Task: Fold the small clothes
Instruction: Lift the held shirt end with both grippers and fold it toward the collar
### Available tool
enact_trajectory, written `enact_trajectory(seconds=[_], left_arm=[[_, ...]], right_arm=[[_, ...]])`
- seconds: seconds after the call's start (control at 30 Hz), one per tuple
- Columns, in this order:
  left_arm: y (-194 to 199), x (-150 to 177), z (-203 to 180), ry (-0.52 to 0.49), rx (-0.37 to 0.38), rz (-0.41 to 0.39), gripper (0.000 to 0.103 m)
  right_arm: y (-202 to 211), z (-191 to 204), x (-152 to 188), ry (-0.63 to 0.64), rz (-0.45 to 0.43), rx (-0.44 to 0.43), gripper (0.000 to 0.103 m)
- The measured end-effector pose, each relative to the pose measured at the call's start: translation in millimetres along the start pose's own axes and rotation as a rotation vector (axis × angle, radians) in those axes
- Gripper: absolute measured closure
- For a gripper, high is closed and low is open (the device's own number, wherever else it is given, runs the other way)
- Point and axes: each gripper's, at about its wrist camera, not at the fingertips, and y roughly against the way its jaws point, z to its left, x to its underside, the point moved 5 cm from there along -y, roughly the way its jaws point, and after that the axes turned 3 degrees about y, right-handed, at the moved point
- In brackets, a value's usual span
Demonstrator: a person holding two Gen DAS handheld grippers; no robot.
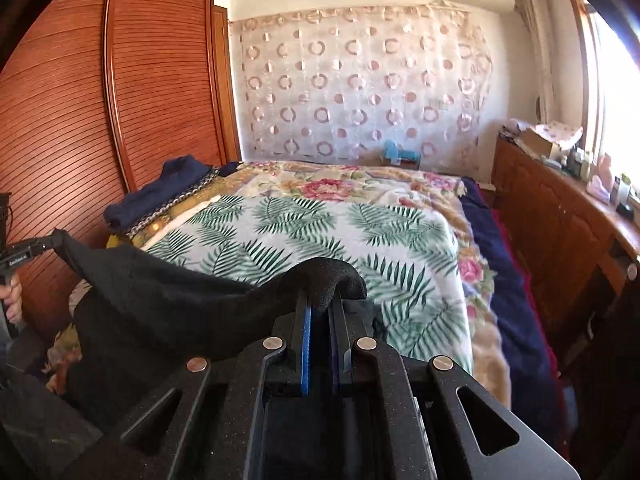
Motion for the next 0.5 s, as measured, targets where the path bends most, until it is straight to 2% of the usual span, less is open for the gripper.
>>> enact_trajectory(seconds=[0.2, 0.5], left_arm=[[19.9, 13.9, 2.6, -0.008, 0.001, -0.002, 0.095], [6.1, 43.2, 3.0, -0.019, 0.021, 0.059, 0.095]], right_arm=[[16.7, 8.1, 15.6, -0.003, 0.026, -0.008, 0.096], [5.1, 11.9, 41.6, 0.064, 0.189, 0.024, 0.096]])
